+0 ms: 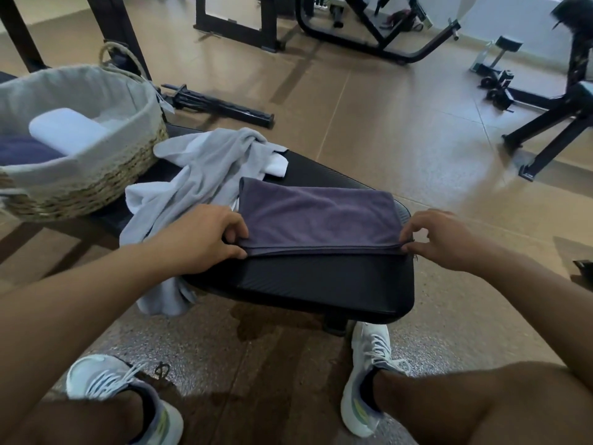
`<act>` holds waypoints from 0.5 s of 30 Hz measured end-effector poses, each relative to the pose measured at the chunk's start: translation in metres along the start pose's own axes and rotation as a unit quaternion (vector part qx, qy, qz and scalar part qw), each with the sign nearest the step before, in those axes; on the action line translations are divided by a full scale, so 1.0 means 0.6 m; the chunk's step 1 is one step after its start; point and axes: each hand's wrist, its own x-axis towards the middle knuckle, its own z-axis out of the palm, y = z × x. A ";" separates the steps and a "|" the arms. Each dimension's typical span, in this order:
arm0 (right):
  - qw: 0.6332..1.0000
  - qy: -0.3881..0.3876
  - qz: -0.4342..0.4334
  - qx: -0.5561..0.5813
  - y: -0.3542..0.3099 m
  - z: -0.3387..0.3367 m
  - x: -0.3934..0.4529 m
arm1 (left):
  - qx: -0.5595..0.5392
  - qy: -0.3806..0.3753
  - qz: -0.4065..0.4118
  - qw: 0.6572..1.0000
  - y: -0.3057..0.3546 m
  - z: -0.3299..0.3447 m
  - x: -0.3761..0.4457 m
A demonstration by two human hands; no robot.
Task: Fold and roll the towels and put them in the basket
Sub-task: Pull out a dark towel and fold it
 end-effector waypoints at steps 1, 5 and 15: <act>1.000 0.002 0.000 0.002 0.001 0.001 0.001 | -0.005 -0.005 -0.006 1.000 -0.002 -0.001 0.000; 1.000 0.004 0.001 -0.002 0.003 0.002 0.003 | 0.002 -0.010 -0.003 1.000 -0.011 -0.008 0.001; 1.000 0.004 0.003 0.010 0.001 0.003 0.004 | -0.068 0.097 0.039 0.992 0.004 -0.017 -0.009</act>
